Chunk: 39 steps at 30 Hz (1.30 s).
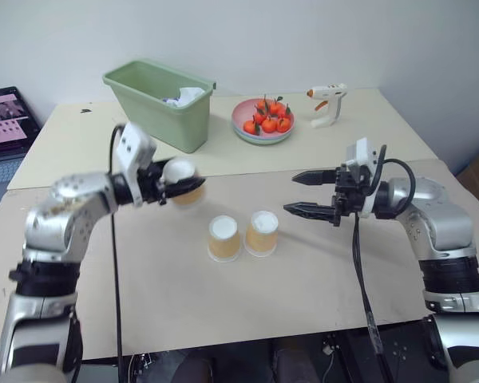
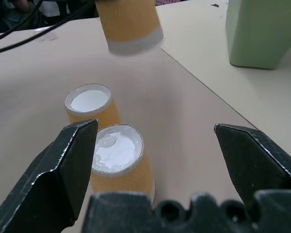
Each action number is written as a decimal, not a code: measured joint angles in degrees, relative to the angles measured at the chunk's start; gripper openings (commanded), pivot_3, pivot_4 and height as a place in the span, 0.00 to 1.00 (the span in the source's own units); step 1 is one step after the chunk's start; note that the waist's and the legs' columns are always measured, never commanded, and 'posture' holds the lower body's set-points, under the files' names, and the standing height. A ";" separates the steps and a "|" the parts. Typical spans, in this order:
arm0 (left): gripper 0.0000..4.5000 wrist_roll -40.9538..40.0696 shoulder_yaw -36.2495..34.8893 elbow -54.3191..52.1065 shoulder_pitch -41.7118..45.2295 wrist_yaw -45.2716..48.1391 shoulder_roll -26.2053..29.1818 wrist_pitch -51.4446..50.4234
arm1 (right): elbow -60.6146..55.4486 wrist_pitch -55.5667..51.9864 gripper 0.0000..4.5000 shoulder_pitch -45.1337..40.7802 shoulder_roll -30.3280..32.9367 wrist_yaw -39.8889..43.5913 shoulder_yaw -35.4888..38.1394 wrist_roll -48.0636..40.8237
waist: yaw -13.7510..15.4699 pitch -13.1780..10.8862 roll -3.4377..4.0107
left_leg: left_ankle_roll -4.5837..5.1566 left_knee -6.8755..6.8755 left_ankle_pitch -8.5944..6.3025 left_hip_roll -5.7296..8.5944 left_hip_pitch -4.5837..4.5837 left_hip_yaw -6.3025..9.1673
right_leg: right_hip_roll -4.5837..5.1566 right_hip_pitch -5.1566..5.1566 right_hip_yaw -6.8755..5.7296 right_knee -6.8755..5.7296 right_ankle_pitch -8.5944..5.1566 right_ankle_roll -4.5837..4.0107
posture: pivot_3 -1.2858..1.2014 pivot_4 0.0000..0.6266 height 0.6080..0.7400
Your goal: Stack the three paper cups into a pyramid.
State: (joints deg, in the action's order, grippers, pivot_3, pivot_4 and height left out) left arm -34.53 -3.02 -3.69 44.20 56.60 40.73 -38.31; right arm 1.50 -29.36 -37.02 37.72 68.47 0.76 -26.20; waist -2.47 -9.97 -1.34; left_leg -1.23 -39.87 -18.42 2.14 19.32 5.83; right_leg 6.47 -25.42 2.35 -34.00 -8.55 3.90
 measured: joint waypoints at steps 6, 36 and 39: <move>0.57 -6.78 1.68 -2.14 3.59 6.05 -0.59 -6.71 | -1.56 -0.01 1.00 1.15 0.41 -1.01 0.83 -0.04 | -0.51 0.00 0.01 | 0.04 0.02 -0.02 -0.01 0.00 -0.01 | -0.03 -0.06 0.03 -0.01 -0.01 0.00 | 0.52 0.24 0.89; 0.83 1.24 11.98 1.05 2.05 10.34 -7.58 -4.10 | -6.48 -1.82 1.00 5.01 1.56 -5.34 2.30 -3.37 | -0.01 -0.01 0.00 | 0.04 -0.04 -0.02 -0.01 -0.02 -0.01 | -0.03 0.02 0.03 0.00 -0.01 0.00 | 0.52 0.24 0.89; 0.99 2.03 12.27 1.60 2.05 10.24 -7.82 -3.77 | -6.48 -1.85 1.00 5.01 1.57 -5.47 2.30 -3.57 | 0.07 -0.01 0.00 | 0.04 -0.04 -0.02 0.00 -0.02 -0.01 | -0.03 0.04 0.03 0.00 -0.01 0.00 | 0.52 0.24 0.89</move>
State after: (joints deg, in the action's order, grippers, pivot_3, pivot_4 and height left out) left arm -32.50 9.25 -2.09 46.25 66.85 32.91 -42.08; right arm -4.98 -31.21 -32.01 39.30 63.01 3.06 -29.77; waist -2.41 -9.98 -1.33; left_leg -1.19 -39.91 -18.43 2.13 19.29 5.82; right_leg 6.44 -25.38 2.38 -34.00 -8.56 3.90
